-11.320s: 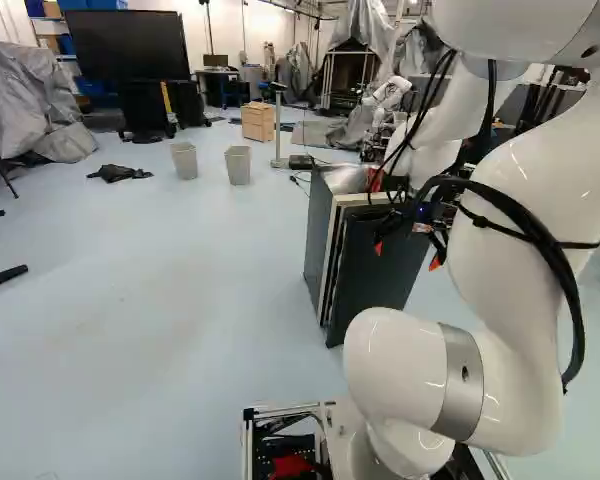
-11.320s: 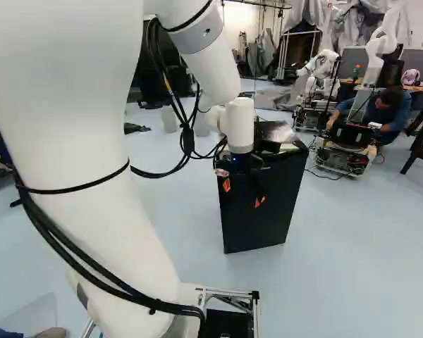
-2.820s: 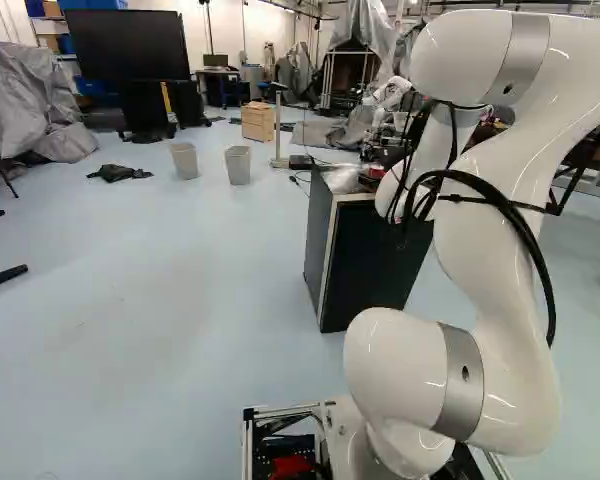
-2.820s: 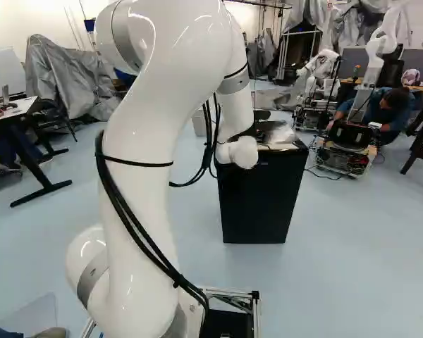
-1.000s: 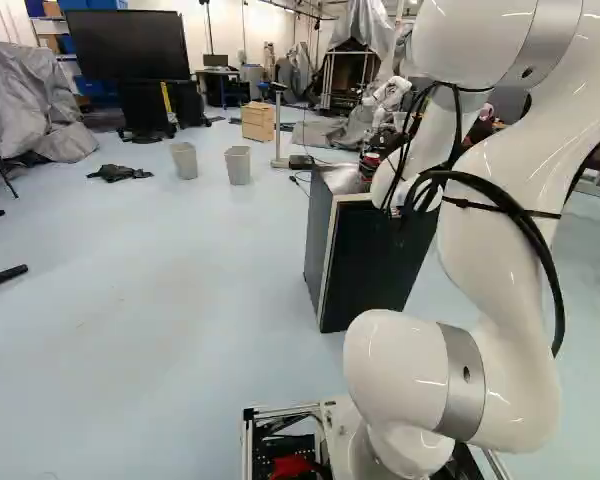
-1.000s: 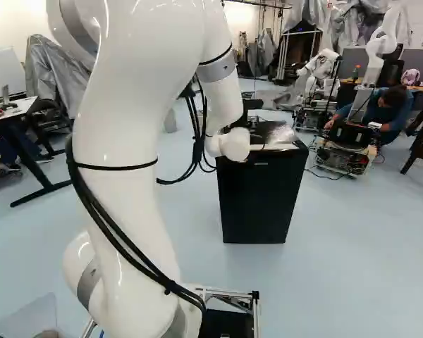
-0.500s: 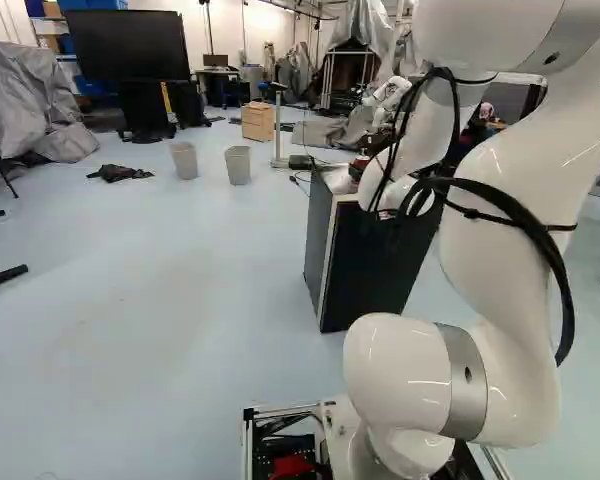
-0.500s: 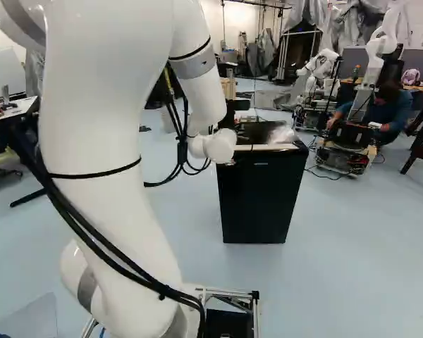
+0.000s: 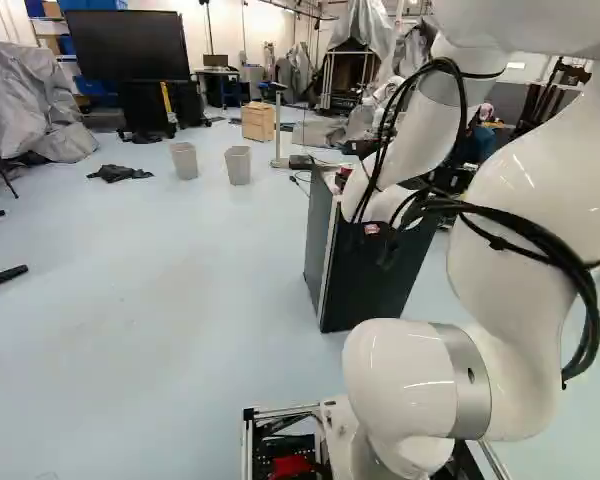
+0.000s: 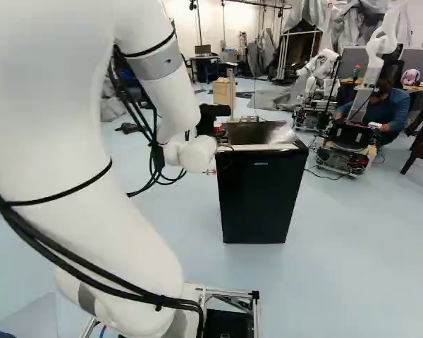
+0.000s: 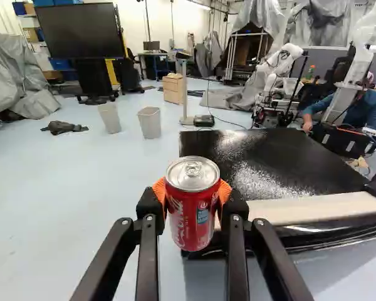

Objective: Grab a drink from the fridge

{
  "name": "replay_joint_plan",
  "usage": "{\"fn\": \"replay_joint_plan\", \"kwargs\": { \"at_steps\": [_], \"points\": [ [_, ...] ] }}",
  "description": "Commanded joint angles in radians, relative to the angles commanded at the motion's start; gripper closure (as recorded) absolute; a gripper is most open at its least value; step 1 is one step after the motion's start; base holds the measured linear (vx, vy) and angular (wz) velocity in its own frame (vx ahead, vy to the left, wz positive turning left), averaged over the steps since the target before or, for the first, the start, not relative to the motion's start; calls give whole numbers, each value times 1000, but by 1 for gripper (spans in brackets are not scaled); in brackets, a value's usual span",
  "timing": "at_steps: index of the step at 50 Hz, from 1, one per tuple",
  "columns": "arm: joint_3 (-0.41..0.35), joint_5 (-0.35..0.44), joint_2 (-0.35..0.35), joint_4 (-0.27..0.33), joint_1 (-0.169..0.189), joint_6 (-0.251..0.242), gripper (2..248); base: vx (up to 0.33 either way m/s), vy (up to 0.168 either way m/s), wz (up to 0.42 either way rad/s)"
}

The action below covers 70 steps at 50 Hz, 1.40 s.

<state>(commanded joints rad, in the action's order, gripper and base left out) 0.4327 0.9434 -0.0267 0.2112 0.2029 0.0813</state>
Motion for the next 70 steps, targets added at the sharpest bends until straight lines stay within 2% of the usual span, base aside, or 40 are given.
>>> {"fn": "replay_joint_plan", "kwargs": {
  "at_steps": [14,35,53,70],
  "points": [
    [-114,-23,101,-69,-67,-27,151,0,0,0],
    [-241,-49,214,-147,-142,-57,151,0,0,0],
    [-309,-63,274,-189,-182,-73,151,0,0,0],
    [-341,-70,302,-209,-201,-80,151,0,0,0]
  ]
}}
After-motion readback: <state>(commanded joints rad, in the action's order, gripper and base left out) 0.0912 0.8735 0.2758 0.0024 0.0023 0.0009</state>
